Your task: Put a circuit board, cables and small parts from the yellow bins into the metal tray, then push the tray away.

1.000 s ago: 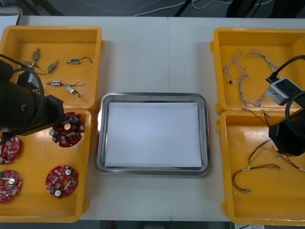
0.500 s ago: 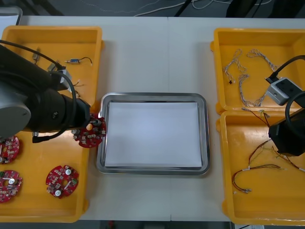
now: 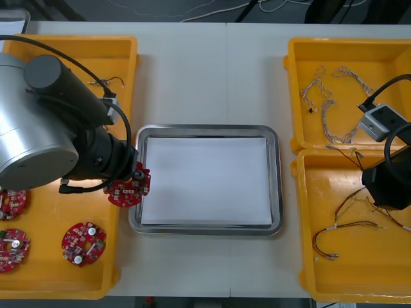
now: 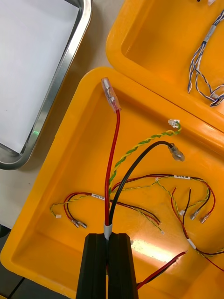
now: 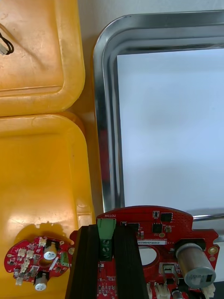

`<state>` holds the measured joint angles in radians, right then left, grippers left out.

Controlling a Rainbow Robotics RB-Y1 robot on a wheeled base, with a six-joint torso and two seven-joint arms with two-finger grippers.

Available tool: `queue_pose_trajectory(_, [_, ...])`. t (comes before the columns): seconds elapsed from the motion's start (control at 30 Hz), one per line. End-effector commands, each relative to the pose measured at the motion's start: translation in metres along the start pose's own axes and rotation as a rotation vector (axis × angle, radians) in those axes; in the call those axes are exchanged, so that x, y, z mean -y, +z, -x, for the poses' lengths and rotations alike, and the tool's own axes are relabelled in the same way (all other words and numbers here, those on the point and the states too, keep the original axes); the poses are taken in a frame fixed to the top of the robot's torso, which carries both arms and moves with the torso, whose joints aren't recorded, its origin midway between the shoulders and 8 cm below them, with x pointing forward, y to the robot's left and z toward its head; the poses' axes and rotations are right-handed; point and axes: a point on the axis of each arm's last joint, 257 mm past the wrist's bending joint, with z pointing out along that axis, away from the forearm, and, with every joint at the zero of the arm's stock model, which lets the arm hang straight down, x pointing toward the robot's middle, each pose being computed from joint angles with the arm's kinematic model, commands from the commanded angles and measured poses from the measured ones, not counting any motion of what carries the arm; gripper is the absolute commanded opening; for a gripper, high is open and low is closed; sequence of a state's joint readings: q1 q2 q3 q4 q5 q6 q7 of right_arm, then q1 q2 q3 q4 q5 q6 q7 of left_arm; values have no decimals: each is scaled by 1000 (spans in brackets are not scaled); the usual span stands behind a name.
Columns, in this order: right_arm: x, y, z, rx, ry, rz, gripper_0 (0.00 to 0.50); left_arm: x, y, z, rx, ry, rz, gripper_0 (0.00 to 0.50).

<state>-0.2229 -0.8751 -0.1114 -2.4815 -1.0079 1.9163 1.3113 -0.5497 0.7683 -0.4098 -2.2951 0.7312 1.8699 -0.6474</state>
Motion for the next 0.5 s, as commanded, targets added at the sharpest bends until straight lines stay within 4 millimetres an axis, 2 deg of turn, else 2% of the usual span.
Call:
queue_pose_trajectory(0.03, [3, -8, 4, 8, -60, -34, 0, 19, -3, 13, 27, -26, -7, 0])
queue_pose_trajectory(0.5, [3, -8, 4, 8, -60, -34, 0, 52, 19, 1, 5, -5, -5, 0])
